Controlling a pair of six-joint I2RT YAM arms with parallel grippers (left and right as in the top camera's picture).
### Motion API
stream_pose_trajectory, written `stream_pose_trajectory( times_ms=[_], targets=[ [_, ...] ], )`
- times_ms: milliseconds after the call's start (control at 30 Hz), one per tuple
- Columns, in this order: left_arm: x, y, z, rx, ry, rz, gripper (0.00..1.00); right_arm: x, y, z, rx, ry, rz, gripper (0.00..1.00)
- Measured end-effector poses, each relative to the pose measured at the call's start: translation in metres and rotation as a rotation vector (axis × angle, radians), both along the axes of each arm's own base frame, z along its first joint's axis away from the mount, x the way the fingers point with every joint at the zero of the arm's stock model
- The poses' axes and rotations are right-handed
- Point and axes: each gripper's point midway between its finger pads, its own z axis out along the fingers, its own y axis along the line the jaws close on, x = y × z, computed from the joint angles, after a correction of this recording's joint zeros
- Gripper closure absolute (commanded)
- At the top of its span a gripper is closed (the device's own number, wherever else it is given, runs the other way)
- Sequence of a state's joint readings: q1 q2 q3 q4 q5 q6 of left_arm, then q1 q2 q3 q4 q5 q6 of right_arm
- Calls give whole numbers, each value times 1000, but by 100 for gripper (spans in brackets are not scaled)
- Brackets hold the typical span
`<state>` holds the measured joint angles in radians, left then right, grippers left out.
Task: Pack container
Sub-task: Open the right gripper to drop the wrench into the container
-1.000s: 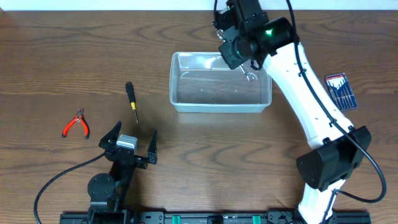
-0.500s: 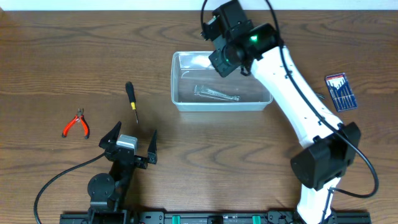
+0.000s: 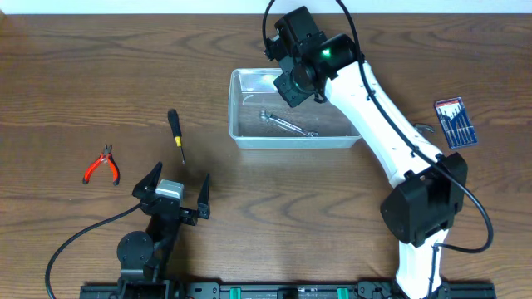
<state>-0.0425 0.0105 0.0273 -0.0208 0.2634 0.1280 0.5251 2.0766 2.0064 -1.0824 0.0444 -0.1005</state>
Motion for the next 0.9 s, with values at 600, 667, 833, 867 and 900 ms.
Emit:
stream_pose_trajectory(
  times_ms=[600, 667, 833, 867, 900],
  targets=[
    [0, 0, 0, 0, 0, -1, 1, 24, -148, -1, -133, 52, -481, 30],
    [0, 0, 0, 0, 0, 0, 2, 16, -177, 11, -142, 65, -542, 27],
    [0, 0, 0, 0, 0, -1, 2, -12, -220, 38, -161, 95, -630, 20],
    [0, 0, 0, 0, 0, -1, 2, -17, -223, 42, -163, 102, -637, 18],
    [0, 0, 0, 0, 0, 0, 2, -24, -227, 47, -166, 113, -644, 17]
  ],
)
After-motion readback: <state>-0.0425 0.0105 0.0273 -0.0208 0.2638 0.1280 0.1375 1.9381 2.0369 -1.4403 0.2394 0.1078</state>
